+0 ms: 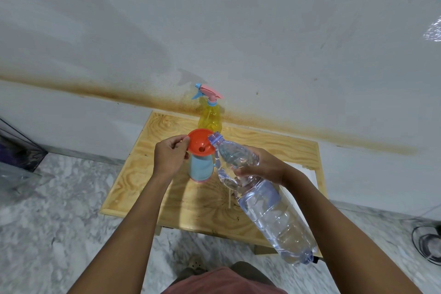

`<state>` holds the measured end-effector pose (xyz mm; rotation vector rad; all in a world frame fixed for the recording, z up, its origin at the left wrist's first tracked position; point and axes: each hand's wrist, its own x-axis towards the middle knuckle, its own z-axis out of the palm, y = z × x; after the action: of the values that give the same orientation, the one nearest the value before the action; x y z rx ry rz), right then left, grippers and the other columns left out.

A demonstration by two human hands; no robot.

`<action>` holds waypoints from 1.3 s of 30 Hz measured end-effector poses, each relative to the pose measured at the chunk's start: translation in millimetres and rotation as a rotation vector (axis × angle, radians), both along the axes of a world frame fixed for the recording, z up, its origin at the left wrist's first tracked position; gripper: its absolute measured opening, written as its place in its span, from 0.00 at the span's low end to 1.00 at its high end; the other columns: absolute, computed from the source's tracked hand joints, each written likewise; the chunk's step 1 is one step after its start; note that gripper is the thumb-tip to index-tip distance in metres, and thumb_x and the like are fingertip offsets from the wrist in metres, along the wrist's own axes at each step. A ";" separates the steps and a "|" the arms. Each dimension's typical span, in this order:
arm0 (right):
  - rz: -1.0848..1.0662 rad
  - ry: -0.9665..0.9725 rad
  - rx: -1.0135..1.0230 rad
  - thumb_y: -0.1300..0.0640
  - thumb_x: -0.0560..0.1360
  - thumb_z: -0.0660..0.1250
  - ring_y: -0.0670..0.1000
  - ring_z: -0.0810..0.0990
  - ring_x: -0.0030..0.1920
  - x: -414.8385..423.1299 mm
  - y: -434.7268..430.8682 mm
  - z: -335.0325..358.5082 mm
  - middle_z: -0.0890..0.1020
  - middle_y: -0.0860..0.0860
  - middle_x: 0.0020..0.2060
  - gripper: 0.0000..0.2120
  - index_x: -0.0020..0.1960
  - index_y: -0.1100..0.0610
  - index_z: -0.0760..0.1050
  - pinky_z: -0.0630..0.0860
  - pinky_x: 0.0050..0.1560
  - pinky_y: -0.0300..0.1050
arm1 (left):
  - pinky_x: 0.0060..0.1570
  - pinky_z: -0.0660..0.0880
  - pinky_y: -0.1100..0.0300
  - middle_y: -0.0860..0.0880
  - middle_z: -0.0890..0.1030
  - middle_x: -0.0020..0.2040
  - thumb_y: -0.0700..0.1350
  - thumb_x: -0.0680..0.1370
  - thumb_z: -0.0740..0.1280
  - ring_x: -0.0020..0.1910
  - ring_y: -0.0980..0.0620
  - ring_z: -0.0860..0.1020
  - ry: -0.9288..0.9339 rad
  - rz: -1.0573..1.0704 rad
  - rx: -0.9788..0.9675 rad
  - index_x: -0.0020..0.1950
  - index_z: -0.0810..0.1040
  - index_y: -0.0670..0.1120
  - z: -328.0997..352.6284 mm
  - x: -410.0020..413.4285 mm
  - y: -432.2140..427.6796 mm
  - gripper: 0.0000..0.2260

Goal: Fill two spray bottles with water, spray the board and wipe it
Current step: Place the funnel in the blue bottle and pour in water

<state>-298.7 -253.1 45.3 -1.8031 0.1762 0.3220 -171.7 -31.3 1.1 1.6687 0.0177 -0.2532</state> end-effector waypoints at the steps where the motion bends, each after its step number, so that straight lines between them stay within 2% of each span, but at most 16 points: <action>1: 0.001 0.003 -0.002 0.44 0.62 0.78 0.53 0.85 0.52 0.1 0.0 0.4 0.86 0.51 0.53 0.30 0.62 0.45 0.77 0.81 0.56 0.50 | 0.34 0.79 0.63 0.50 0.83 0.34 0.42 0.80 0.69 0.28 0.55 0.76 0.001 0.001 0.000 0.51 0.85 0.47 0.0 0.1 0.0 0.05; 5: 0.012 0.011 -0.013 0.43 0.63 0.77 0.48 0.85 0.48 -0.1 1.3 3.3 0.86 0.46 0.48 0.28 0.61 0.45 0.77 0.79 0.50 0.44 | 0.33 0.78 0.65 0.48 0.83 0.36 0.42 0.80 0.69 0.29 0.54 0.76 -0.001 -0.001 -0.002 0.52 0.85 0.45 -0.7 0.1 0.3 0.05; 17: 0.021 0.030 -0.042 0.41 0.62 0.76 0.42 0.84 0.43 2.2 4.1 8.4 0.86 0.41 0.42 0.25 0.57 0.43 0.77 0.77 0.46 0.38 | 0.32 0.78 0.67 0.49 0.83 0.35 0.42 0.80 0.69 0.30 0.53 0.77 0.010 0.001 -0.003 0.52 0.85 0.46 1.3 -1.3 0.5 0.05; 27: 0.006 0.032 -0.068 0.40 0.61 0.76 0.47 0.85 0.44 3.4 2.8 8.5 0.86 0.46 0.44 0.25 0.57 0.42 0.78 0.80 0.48 0.44 | 0.35 0.77 0.65 0.48 0.82 0.34 0.43 0.80 0.69 0.28 0.55 0.77 -0.006 -0.003 0.008 0.52 0.85 0.46 0.0 -1.1 1.6 0.05; 36: 0.006 0.037 -0.097 0.41 0.61 0.76 0.48 0.86 0.45 3.9 3.4 10.5 0.86 0.46 0.45 0.24 0.56 0.40 0.77 0.80 0.46 0.42 | 0.36 0.79 0.63 0.45 0.84 0.39 0.42 0.80 0.69 0.31 0.52 0.77 -0.001 -0.005 -0.006 0.52 0.85 0.45 -0.2 -0.7 0.9 0.05; 39: -0.003 0.032 -0.108 0.41 0.62 0.77 0.48 0.86 0.49 3.3 3.6 10.2 0.86 0.47 0.49 0.26 0.58 0.39 0.77 0.81 0.52 0.44 | 0.35 0.79 0.63 0.46 0.84 0.37 0.42 0.80 0.69 0.30 0.52 0.77 -0.002 -0.004 -0.005 0.51 0.85 0.47 0.7 -1.6 1.2 0.05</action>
<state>-295.5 -249.5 55.5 -1.9052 0.2223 0.3451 -173.3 -30.1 1.8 1.6644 0.0119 -0.2547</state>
